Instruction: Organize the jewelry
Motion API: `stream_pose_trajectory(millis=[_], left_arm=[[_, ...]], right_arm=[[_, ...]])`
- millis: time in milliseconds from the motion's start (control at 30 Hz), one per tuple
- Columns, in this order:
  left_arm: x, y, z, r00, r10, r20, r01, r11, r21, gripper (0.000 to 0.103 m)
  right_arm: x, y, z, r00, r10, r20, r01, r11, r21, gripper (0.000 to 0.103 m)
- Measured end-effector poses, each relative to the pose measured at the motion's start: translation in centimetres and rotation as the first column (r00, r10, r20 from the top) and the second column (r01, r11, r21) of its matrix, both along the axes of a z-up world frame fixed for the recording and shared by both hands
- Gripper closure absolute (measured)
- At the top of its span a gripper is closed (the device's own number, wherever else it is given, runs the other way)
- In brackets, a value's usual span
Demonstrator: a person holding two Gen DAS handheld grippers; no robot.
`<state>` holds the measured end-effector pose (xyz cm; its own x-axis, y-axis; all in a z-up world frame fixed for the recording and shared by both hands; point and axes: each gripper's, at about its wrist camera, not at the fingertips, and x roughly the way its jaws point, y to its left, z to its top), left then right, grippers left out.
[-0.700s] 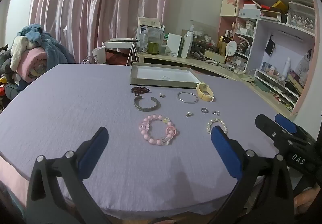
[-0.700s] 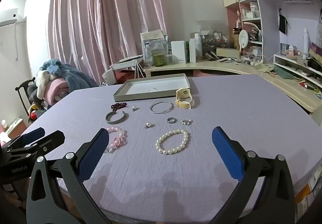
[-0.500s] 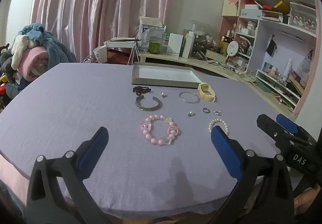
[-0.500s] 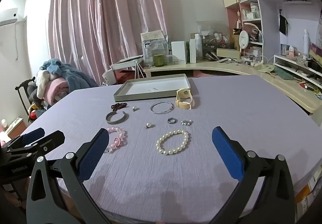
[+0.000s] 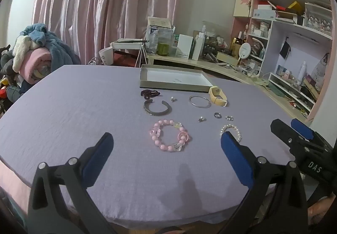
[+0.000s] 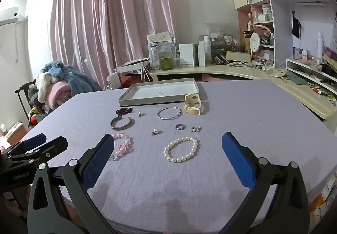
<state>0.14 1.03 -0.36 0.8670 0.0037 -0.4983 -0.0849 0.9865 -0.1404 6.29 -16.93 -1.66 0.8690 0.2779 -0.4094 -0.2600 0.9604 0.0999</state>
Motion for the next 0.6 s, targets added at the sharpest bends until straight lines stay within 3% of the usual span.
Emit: stream_pose_trajectory(millis=[600], left_arm=[[0.1,-0.05,-0.04,1.0,0.001,-0.004,-0.001,1.0,-0.002,0.002]], right_arm=[[0.01,0.15,0.04,1.0,-0.001,0.004,0.001,1.0,-0.007,0.001]])
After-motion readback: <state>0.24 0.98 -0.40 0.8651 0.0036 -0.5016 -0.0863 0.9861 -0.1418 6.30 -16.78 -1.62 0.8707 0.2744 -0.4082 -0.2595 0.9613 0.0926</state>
